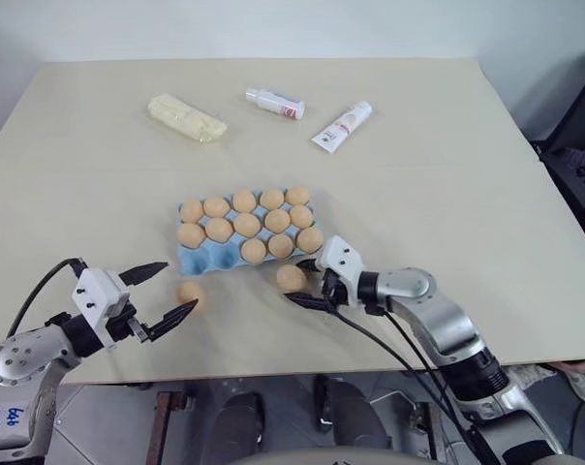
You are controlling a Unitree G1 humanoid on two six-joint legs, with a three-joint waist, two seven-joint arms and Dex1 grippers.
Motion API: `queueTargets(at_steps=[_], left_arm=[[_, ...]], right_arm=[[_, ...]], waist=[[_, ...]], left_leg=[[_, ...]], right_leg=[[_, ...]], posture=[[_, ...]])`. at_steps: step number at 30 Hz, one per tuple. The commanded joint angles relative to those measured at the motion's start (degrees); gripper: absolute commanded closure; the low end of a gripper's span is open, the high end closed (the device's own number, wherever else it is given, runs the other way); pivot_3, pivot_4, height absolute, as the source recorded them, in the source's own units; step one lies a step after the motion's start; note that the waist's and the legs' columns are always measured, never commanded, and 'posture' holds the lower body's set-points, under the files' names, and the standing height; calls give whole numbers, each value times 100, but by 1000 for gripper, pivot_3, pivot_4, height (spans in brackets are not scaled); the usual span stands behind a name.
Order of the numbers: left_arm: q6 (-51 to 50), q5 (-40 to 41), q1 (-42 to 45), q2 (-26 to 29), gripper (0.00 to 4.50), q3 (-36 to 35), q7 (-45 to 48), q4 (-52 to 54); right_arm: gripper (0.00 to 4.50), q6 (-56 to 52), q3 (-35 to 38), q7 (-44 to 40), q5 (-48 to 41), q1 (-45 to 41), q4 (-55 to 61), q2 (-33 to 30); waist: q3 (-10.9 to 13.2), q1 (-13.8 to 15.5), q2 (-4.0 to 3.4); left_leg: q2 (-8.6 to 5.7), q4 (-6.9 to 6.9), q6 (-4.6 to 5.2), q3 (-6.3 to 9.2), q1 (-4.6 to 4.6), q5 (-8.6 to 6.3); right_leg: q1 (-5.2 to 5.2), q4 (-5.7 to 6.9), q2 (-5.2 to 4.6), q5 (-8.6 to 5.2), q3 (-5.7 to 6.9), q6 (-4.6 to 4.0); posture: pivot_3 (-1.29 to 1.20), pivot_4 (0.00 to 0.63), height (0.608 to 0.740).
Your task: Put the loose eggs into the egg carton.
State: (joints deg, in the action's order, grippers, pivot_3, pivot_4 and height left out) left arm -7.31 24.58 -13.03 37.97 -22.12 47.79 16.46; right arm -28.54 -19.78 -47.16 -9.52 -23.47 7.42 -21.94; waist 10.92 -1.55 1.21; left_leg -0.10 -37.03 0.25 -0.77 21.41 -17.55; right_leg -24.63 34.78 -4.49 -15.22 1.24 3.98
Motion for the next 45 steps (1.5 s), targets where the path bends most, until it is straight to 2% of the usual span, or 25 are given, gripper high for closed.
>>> queueTargets(at_steps=[1,2,4,8,13,18,23,26,28,33,36,39,45], left_arm=[[37,111,-117,-28,0,-206,-60,217],[35,114,-147,-40,0,-237,-82,225],[24,136,-199,-76,0,-300,-144,234],[3,147,-282,-166,0,-403,-229,191],[-2,128,-354,-216,0,-402,-264,158],[15,125,-422,-249,0,-452,-343,218],[39,140,-540,-276,0,-513,-402,284],[36,136,-577,-284,0,-517,-422,319],[23,140,-598,-287,0,-545,-439,341],[28,164,-694,-232,0,-680,-346,248],[15,175,-857,-108,0,-848,-130,43],[63,106,-1051,16,0,-934,105,-259],[-96,183,-968,-41,0,-734,100,-128]], right_arm=[[2603,209,-16,-138,-49,-40,101,14],[2902,195,-17,-215,-120,-51,163,25],[3184,136,-29,-404,-243,-226,236,59],[3184,-247,-15,-705,-637,-1104,38,491],[3184,192,-345,-492,-105,-2133,-1304,1201],[3184,809,-625,-422,383,-2559,-2317,1564],[1559,817,-565,-487,389,-2563,-2296,1685],[497,741,-461,-510,350,-2483,-2009,1566],[15,708,-259,-599,182,-2305,-1569,1344],[15,1284,441,-1323,-603,-1395,-386,580],[15,1882,1076,-1948,-1171,-443,71,-33],[15,2058,1542,-2110,-1581,199,161,-304],[15,2756,1836,-2356,-1507,973,-27,-695]], waist=[[0,0,0],[0,0,0],[0,-2,0],[1,-58,-1],[0,-43,-1],[0,-19,1],[-1,-35,1],[-1,-36,1],[-1,-32,1],[-2,6,3],[-3,8,6],[1,-13,-2],[2,1,-3]], left_leg=[[0,-1,0,0,0,0],[0,-2,0,0,0,0],[0,-2,1,0,-1,1],[1,-5,0,-5,-2,3],[8,0,-13,1,-16,10],[-3,-2,-5,1,-6,5],[-4,5,-3,-2,-4,-3],[-3,6,-4,-2,-1,-3],[-3,5,-4,-2,0,-3],[-4,2,0,4,2,-5],[-3,4,2,2,1,-7],[0,8,2,0,0,-10],[20,0,-7,-23,-20,-6]], right_leg=[[0,1,0,0,0,0],[1,1,0,0,0,1],[1,1,0,0,0,1],[-4,14,2,1,-5,2],[-2,32,7,-4,4,-7],[-4,27,-4,-4,6,-7],[-8,19,-5,-3,7,-5],[-13,19,-4,-3,8,-6],[-13,19,-4,-3,9,-6],[-4,9,-4,-3,14,-5],[1,0,-3,-2,15,-4],[3,-9,-1,-3,16,-4],[7,6,7,-4,13,-6]], posture=[[0,150,740],[0,150,740],[0,150,740],[0,150,740],[0,150,740],[0,150,740],[0,150,740],[0,150,740],[0,150,740],[0,150,740],[0,150,740],[0,150,740],[0,150,740]])
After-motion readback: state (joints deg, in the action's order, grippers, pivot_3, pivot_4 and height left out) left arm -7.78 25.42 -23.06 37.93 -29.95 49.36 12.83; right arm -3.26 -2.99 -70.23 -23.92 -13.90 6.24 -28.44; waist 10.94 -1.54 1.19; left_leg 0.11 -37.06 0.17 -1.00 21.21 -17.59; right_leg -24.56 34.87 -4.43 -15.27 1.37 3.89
